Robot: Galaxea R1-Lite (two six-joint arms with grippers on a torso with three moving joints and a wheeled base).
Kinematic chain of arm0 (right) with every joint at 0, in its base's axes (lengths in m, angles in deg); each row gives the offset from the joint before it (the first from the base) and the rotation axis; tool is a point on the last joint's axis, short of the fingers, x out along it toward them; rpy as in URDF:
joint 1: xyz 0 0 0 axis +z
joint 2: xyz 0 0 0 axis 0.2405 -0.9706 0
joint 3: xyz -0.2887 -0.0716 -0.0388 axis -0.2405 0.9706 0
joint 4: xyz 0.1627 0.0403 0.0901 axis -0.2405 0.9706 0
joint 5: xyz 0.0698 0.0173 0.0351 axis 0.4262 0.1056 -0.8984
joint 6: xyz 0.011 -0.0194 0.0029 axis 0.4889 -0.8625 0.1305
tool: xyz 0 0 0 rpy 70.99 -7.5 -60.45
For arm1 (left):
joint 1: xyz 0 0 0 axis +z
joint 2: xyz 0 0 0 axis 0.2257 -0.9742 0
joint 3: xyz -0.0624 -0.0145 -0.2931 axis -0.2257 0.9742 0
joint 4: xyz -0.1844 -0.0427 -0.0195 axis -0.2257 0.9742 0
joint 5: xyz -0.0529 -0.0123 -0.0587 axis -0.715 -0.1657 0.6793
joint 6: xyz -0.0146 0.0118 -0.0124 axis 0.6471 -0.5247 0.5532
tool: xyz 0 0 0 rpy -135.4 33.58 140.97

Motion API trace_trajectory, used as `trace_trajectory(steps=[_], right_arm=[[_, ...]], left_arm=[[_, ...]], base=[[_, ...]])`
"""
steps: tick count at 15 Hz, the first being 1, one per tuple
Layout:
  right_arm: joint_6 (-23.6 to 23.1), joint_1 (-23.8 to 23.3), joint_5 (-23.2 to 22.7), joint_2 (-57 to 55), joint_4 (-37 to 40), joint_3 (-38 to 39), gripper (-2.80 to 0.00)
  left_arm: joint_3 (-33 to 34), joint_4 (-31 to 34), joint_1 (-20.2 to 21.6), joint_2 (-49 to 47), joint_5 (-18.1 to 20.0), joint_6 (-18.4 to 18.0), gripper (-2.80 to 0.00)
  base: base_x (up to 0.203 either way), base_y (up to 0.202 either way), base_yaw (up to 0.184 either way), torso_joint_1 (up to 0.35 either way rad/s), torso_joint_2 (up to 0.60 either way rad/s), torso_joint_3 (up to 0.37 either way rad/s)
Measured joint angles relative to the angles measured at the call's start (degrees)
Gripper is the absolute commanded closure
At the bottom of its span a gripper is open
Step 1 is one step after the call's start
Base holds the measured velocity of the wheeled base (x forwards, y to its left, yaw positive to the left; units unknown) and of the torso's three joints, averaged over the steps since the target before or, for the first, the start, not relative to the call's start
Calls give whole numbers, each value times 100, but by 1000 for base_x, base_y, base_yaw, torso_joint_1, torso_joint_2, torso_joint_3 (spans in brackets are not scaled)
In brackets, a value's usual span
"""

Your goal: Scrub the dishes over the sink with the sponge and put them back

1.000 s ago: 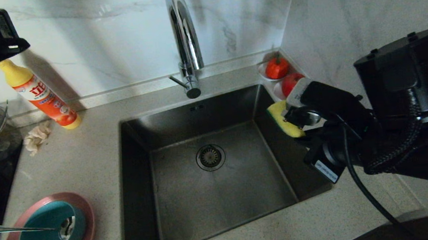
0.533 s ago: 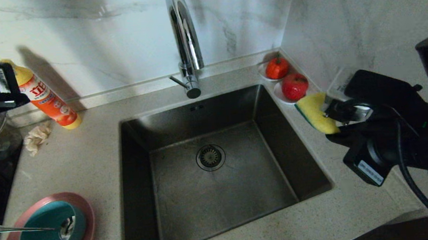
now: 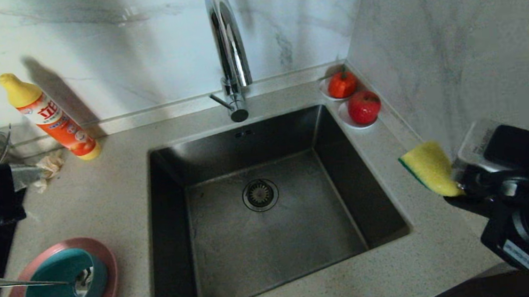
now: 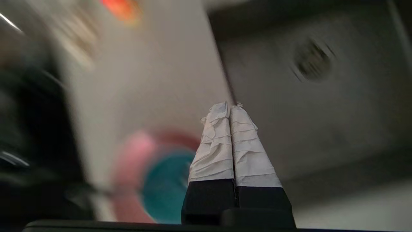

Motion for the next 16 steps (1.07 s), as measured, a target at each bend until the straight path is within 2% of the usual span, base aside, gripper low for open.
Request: trace_trajectory(steps=[4, 8, 9, 11, 16], right_arm=[[0, 1, -6, 332, -31, 456, 0], [0, 9, -23, 438, -59, 607, 0], [-3, 11, -30, 444, -59, 618, 0], [4, 11, -43, 442, -61, 613, 0], [41, 1, -69, 373, -120, 579, 0]], left_arm=[[110, 843, 2, -3, 1232, 1041, 0], [127, 824, 4, -303, 2440, 2105, 0], [114, 714, 4, -426, 2645, 2318, 0], [119, 240, 9, -753, 2721, 2578, 0], [-17, -1248, 4, -1877, 2553, 3215, 0]], base=[[0, 0, 0, 0, 0, 0], [0, 0, 0, 0, 0, 0], [0, 0, 0, 0, 0, 0], [0, 0, 0, 0, 0, 0], [0, 0, 0, 0, 0, 0]])
